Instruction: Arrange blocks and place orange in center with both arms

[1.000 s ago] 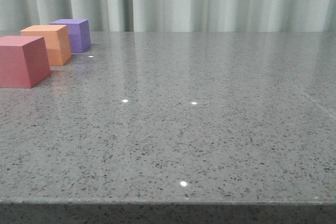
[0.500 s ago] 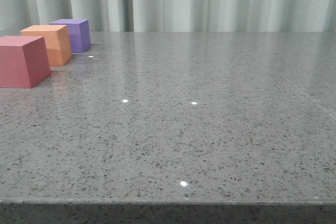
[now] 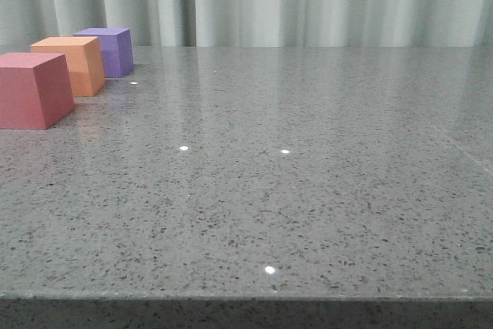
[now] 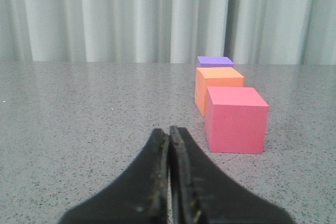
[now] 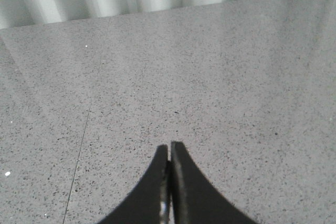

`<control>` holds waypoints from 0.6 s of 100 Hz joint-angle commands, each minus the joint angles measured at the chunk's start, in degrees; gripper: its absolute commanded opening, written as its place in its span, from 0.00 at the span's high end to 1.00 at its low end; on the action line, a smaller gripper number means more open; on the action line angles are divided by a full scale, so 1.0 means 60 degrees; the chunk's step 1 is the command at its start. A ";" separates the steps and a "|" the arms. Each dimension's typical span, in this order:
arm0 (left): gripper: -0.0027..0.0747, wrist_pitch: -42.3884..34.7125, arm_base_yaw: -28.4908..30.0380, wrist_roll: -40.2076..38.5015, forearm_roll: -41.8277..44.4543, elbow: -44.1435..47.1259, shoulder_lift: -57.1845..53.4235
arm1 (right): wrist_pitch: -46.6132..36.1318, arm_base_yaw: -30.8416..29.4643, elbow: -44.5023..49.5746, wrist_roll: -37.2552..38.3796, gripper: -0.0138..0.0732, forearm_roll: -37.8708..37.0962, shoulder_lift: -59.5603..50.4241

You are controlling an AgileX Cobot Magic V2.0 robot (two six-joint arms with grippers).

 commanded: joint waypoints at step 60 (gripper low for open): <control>0.99 -0.0752 0.0027 -0.0009 -0.0003 0.0408 -0.0296 | -0.2548 -0.0033 0.2713 -0.3905 0.92 0.2921 -0.4754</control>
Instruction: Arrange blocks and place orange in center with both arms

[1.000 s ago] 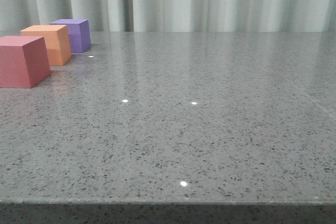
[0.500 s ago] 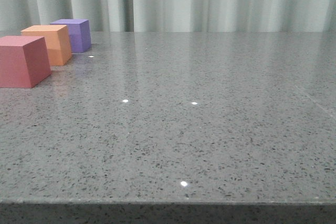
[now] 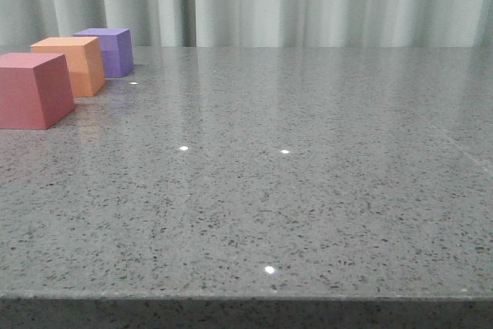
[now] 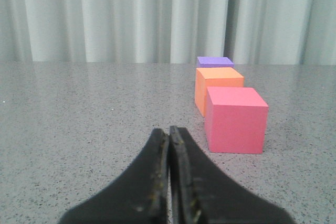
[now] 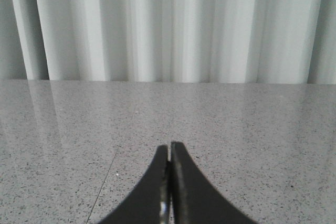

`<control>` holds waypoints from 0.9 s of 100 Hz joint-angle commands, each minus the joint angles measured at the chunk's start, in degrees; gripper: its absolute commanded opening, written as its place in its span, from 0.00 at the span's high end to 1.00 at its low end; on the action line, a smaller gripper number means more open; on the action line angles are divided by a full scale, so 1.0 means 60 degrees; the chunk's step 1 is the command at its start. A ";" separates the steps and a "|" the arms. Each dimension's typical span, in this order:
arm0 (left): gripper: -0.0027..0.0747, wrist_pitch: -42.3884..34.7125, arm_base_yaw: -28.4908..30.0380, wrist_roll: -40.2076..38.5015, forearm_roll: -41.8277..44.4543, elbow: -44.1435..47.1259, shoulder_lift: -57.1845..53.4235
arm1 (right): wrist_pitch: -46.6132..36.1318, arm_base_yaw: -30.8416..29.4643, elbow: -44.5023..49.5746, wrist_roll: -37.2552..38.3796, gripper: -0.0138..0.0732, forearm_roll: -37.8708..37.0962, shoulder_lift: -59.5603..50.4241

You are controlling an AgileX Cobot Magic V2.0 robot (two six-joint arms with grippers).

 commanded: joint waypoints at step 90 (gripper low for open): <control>0.99 -0.0752 0.0027 -0.0009 -0.0005 0.0408 -0.0296 | -0.2278 -0.0033 0.1502 -0.0364 0.92 0.0303 -0.0660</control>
